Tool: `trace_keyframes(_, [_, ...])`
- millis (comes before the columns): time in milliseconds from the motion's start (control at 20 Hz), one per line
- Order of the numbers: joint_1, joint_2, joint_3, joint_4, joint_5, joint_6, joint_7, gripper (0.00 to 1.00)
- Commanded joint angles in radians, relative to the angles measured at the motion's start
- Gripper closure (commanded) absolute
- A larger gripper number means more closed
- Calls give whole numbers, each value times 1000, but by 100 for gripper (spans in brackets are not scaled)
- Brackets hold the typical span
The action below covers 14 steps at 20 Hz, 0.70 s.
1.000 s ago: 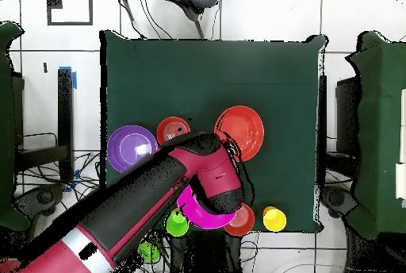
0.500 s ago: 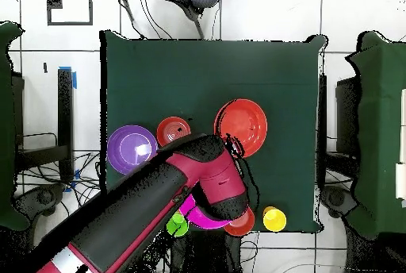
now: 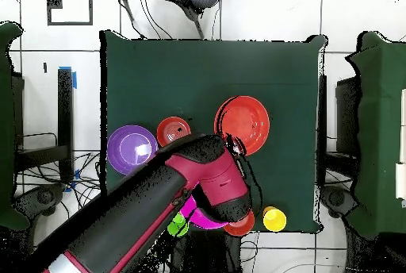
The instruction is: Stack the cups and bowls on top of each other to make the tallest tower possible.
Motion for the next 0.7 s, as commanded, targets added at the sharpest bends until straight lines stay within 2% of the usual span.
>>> trace_keyframes(50, [44,-25,66,18,-102,-26,-80,100])
trace_keyframes(350, [125,-84,12,68,-154,-55,-14,100])
trace_keyframes(700, [177,-178,-21,139,-185,-90,-16,100])
